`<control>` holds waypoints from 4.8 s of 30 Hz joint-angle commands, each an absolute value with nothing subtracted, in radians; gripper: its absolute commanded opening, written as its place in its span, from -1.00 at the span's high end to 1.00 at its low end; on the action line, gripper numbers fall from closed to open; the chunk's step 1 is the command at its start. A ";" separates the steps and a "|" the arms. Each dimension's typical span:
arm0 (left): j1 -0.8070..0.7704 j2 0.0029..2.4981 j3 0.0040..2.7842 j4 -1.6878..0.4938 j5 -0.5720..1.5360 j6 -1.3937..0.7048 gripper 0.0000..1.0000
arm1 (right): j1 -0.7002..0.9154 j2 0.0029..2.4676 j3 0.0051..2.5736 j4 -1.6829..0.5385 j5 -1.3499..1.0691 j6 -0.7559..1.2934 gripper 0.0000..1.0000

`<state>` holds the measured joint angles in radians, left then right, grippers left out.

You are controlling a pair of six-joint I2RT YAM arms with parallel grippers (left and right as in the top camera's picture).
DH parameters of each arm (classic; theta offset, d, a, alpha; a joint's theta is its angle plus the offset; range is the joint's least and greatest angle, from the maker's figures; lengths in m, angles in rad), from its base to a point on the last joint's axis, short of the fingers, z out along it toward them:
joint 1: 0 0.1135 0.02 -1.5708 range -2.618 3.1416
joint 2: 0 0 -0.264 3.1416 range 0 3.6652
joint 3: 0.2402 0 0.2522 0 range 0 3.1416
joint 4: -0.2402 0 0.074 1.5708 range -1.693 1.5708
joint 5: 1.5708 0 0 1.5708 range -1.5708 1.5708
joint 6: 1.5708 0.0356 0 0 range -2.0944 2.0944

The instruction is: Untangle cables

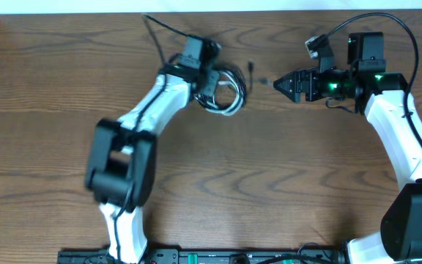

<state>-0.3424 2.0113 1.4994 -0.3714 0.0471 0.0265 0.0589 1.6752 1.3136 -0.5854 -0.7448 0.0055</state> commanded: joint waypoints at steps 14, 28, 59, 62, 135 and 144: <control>-0.342 1.696 1.526 -0.627 0.188 -0.830 0.85 | 0.214 1.680 1.332 -0.463 -0.615 0.349 -0.59; -0.342 1.694 1.526 -0.652 0.435 -0.514 0.85 | 0.329 1.698 1.332 -0.456 -0.372 0.139 -0.50; -0.342 1.694 1.526 -0.749 0.302 -0.464 0.85 | 0.282 1.690 1.349 -0.520 -0.529 0.065 0.98; -0.342 1.694 1.526 -0.776 0.239 -0.464 0.85 | 0.237 1.640 1.348 -0.540 -0.582 0.081 0.98; -0.194 1.694 1.526 -0.692 0.908 -0.406 0.85 | 0.248 1.813 1.344 -0.583 -0.540 0.282 -0.18; -0.173 1.694 1.526 -0.641 0.905 -0.511 0.85 | 0.275 1.813 1.343 -0.579 -0.525 0.331 -0.17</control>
